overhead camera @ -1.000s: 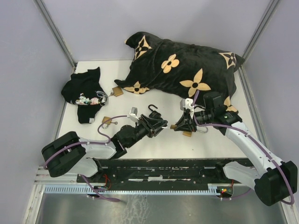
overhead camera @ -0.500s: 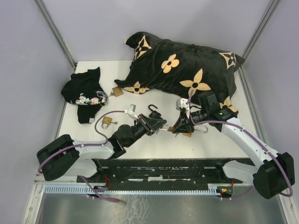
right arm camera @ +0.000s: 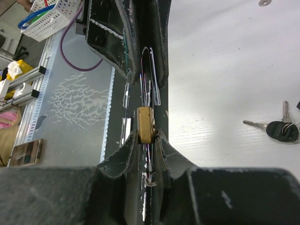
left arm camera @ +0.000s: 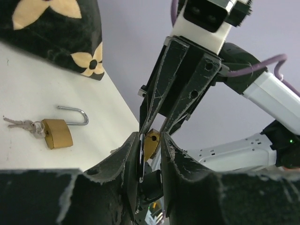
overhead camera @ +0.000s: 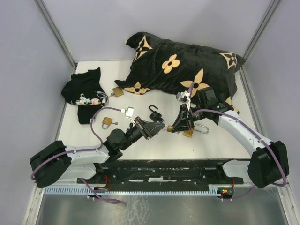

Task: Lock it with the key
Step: Lock the lock.

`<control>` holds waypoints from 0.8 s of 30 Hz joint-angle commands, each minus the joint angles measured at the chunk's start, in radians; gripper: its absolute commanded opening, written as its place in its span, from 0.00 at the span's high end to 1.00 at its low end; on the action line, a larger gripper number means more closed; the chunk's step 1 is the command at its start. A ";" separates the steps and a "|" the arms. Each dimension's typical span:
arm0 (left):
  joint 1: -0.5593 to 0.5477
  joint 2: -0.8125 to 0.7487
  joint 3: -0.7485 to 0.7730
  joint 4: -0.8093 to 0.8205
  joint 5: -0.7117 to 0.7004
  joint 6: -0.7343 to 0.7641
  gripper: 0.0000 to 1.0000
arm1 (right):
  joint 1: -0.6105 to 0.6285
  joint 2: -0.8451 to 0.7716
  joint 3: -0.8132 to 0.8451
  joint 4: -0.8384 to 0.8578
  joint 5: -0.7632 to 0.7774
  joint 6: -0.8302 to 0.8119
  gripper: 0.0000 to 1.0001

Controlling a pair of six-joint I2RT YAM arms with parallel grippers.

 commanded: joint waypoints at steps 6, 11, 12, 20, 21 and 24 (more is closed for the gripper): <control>-0.010 -0.134 0.030 -0.124 0.097 0.207 0.66 | -0.022 0.006 0.052 0.041 -0.077 0.032 0.98; -0.010 -0.212 0.079 -0.321 0.131 0.306 0.66 | -0.021 0.001 0.065 -0.032 -0.080 -0.040 0.98; -0.009 -0.231 0.088 -0.355 0.141 0.328 0.66 | -0.021 0.001 0.069 -0.054 -0.082 -0.058 0.98; -0.008 -0.237 0.168 -0.508 0.209 0.425 0.66 | -0.017 0.010 0.091 -0.164 -0.091 -0.174 0.98; -0.008 -0.230 0.172 -0.512 0.210 0.428 0.66 | -0.017 0.011 0.092 -0.174 -0.091 -0.189 0.98; -0.009 -0.219 0.185 -0.519 0.211 0.440 0.67 | -0.015 0.013 0.102 -0.210 -0.085 -0.229 0.98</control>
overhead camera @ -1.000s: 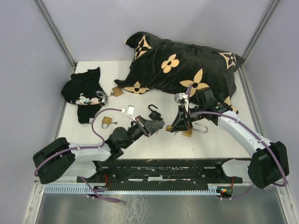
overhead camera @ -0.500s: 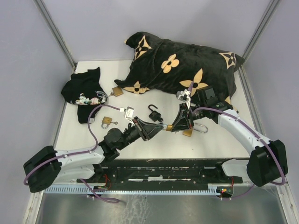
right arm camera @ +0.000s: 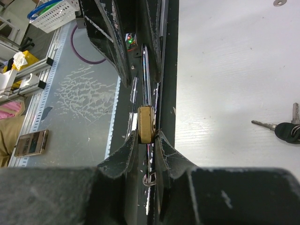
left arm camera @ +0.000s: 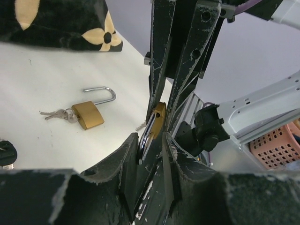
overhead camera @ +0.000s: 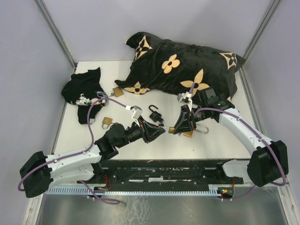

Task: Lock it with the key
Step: Lock the lock.

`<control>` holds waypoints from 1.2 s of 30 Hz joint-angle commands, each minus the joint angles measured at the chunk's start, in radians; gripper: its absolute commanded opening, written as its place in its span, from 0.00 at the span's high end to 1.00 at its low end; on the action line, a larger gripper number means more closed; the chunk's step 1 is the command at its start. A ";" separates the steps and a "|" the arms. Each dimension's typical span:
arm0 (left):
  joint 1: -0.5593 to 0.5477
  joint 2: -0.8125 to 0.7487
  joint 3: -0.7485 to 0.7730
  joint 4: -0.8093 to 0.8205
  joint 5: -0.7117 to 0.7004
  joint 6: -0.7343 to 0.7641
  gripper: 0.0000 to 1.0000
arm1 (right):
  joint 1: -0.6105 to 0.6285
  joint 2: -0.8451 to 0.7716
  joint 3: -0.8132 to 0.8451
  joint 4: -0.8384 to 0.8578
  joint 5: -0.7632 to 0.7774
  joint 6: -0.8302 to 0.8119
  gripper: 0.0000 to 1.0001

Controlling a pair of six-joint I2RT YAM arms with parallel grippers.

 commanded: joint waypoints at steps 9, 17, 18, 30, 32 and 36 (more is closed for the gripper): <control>-0.005 -0.014 0.099 -0.129 0.094 0.136 0.73 | -0.002 0.016 0.087 -0.148 -0.030 -0.181 0.98; -0.003 -0.002 0.078 -0.040 0.128 0.105 0.94 | 0.002 0.016 0.093 -0.164 -0.025 -0.197 0.97; -0.002 -0.006 0.064 -0.012 0.129 0.095 0.96 | 0.002 0.017 0.094 -0.157 -0.029 -0.185 0.96; -0.007 -0.005 -0.063 0.285 0.082 -0.033 0.97 | -0.003 0.022 0.074 0.014 -0.146 0.041 0.82; -0.006 0.000 -0.065 0.316 0.071 -0.037 0.97 | -0.003 0.024 0.074 0.027 -0.151 0.059 0.82; -0.009 0.018 -0.056 0.345 0.062 -0.039 0.97 | -0.003 0.021 0.085 0.030 -0.165 0.078 0.79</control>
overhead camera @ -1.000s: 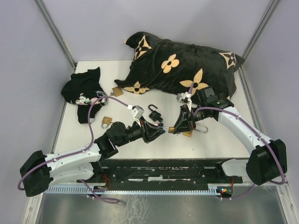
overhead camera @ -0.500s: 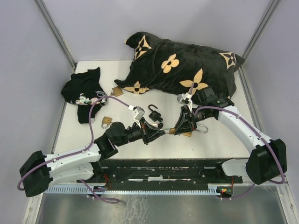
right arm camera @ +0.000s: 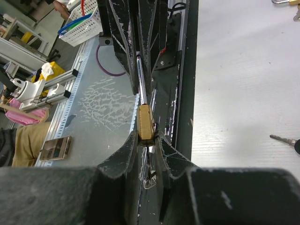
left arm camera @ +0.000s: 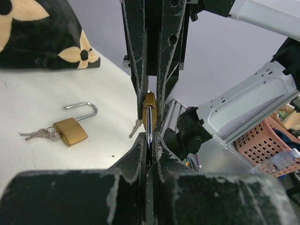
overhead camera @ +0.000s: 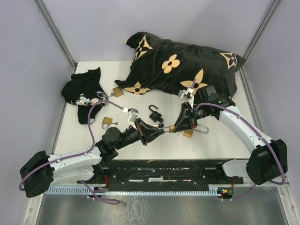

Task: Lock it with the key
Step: Lock the lock.

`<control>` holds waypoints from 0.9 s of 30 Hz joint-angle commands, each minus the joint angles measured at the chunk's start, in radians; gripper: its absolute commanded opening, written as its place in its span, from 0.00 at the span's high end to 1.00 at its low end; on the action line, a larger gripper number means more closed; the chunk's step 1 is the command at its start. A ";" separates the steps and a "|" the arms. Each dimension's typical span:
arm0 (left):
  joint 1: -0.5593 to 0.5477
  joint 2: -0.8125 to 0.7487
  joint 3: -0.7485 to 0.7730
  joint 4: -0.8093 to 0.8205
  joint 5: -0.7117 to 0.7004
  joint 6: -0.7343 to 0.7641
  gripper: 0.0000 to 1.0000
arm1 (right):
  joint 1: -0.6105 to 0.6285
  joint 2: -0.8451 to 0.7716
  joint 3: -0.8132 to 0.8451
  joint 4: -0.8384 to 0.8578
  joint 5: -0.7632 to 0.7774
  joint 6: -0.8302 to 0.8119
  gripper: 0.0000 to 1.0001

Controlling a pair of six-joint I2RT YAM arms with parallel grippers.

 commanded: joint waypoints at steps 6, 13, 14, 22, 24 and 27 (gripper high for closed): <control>-0.009 0.013 0.017 0.160 -0.030 -0.049 0.97 | 0.002 -0.022 0.046 0.068 -0.060 0.057 0.72; -0.009 0.017 0.010 0.181 -0.039 -0.063 0.97 | 0.001 -0.036 0.047 0.071 -0.064 0.067 0.70; -0.009 0.021 0.012 0.180 -0.040 -0.065 0.97 | 0.002 -0.037 0.048 0.071 -0.071 0.067 0.70; -0.009 0.026 0.010 0.180 -0.065 -0.083 0.97 | 0.001 -0.078 0.051 0.063 -0.079 0.056 0.87; -0.009 0.029 0.014 0.180 -0.064 -0.087 0.97 | 0.001 -0.092 0.050 0.059 -0.082 0.047 0.92; -0.009 0.042 0.023 0.183 -0.049 -0.094 0.97 | 0.001 -0.108 0.050 0.045 -0.072 0.025 0.96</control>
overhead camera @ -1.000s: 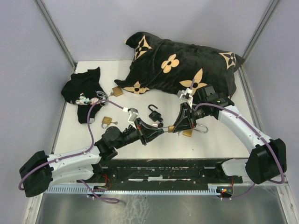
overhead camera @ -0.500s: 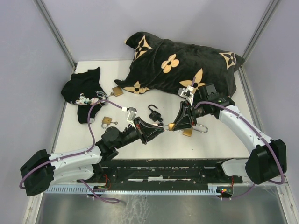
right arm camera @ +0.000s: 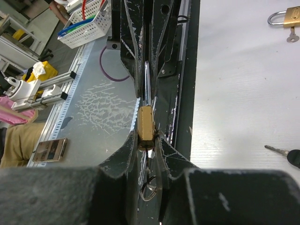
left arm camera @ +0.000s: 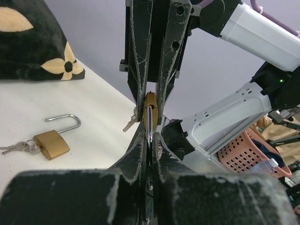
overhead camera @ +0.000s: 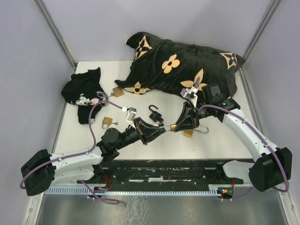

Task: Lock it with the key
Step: Lock the lock.

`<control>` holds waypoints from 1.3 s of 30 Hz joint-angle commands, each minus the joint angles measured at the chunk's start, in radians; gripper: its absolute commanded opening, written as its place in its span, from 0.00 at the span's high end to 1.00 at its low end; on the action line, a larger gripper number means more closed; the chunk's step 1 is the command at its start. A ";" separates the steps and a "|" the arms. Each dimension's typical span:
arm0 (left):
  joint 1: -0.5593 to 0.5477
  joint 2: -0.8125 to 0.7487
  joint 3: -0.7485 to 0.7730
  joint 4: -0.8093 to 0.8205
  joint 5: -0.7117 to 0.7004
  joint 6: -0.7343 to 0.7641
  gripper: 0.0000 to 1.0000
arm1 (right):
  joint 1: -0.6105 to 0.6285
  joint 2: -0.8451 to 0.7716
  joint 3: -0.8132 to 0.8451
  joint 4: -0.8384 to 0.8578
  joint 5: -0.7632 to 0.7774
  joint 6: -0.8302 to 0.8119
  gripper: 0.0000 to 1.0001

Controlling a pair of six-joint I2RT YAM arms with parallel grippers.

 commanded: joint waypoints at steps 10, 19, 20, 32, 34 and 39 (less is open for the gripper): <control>-0.002 0.050 0.040 0.127 0.038 -0.043 0.90 | 0.008 -0.075 0.028 0.015 -0.005 -0.035 0.98; -0.001 -0.053 -0.011 0.080 -0.029 -0.045 0.77 | 0.002 -0.085 0.029 0.019 -0.020 -0.033 0.98; -0.002 -0.060 -0.012 0.073 -0.034 -0.042 0.76 | 0.001 -0.087 0.028 0.018 -0.022 -0.034 0.98; -0.001 -0.043 0.019 0.006 0.012 -0.028 0.77 | -0.005 -0.085 0.026 0.020 -0.020 -0.035 0.98; -0.001 -0.034 0.024 0.006 0.024 -0.027 0.77 | -0.006 -0.085 0.026 0.021 -0.018 -0.035 0.98; 0.000 -0.030 0.023 0.016 0.032 -0.022 0.81 | -0.007 -0.083 0.023 0.021 -0.012 -0.036 0.98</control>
